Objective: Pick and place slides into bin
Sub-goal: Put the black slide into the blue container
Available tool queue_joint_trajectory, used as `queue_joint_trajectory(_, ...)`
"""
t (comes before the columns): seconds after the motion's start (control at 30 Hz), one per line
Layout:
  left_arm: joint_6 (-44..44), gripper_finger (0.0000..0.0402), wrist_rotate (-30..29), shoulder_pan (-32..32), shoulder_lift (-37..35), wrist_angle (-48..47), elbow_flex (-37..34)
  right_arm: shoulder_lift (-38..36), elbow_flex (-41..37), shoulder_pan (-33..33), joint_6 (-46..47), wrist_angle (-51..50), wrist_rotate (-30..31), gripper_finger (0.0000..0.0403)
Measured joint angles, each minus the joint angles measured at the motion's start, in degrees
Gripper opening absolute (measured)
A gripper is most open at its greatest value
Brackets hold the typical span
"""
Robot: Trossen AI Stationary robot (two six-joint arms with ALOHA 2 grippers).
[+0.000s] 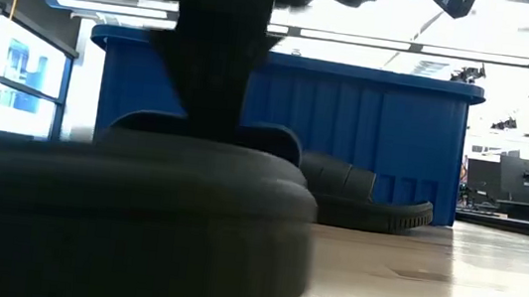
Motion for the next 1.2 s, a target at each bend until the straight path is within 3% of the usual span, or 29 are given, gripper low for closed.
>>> queue_joint_trajectory(0.17, -0.86, 0.0126, -1.73, 0.58, 0.04, -0.78, -0.09, 0.00, 0.00, 0.00, 0.00, 0.03, -0.03, 0.0156)
queue_joint_trajectory(0.37, 2.56, 0.0014, -1.22, 0.62, 0.04, -1.39, 0.34, 0.00, 0.00, 0.01, 0.02, 0.02, -0.04, 0.0156)
queue_joint_trajectory(0.57, 3.24, 0.0006, 6.50, -0.46, -3.97, -2.88, 2.41, 0.00, 0.00, 0.01, 0.02, 0.00, -0.07, 0.0155)
queue_joint_trajectory(0.73, 2.04, 0.0005, 5.57, -2.36, -13.51, -2.73, 2.68, -0.02, 0.00, 0.01, 0.23, 0.10, -0.05, 0.0155)
queue_joint_trajectory(0.87, -0.52, 0.0004, -1.01, -2.78, -21.64, -2.87, 2.53, -0.02, 0.00, 0.01, 1.95, -0.05, -0.61, 0.0155)
queue_joint_trajectory(0.97, -0.31, 0.0004, -10.02, -3.42, -27.45, -2.84, 2.62, -0.02, 0.00, 0.02, 3.02, -0.87, -2.84, 0.0155)
queue_joint_trajectory(1.2, 17.55, 0.0002, -29.73, -0.21, -35.17, -2.83, 2.62, 0.89, -0.08, 3.03, 12.05, -12.03, -1.75, 0.0155)
